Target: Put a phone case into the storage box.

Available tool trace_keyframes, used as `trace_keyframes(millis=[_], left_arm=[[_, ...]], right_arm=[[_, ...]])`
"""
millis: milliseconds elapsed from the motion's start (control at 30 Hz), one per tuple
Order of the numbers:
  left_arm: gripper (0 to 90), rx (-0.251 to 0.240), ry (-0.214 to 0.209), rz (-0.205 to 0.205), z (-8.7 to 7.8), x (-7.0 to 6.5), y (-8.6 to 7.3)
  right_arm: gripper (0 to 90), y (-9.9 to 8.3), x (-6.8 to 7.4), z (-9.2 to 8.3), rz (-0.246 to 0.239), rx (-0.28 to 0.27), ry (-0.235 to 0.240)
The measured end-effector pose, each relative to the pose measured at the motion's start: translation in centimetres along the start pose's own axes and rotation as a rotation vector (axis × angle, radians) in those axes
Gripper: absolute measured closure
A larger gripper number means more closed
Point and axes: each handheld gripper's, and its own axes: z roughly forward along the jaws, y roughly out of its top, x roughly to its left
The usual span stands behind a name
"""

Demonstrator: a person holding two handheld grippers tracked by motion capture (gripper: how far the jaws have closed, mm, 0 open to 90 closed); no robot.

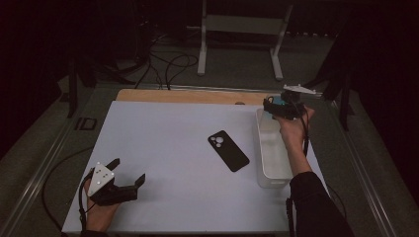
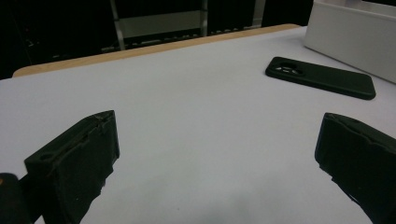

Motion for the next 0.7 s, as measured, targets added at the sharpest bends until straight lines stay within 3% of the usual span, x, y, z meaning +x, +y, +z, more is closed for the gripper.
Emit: trace_keyframes(millis=[367,700], left_arm=[[0.5,0.003,-0.003,0.004,0.1,-0.1,0.0],[0.5,0.0,-0.003,0.002,0.0,-0.1,0.0]], right_arm=[[17.0,-0.9,0.3,1.5,0.009,0.044,0.002],[16.9,-1.5,0.2,2.4,0.01,0.079,-0.027]])
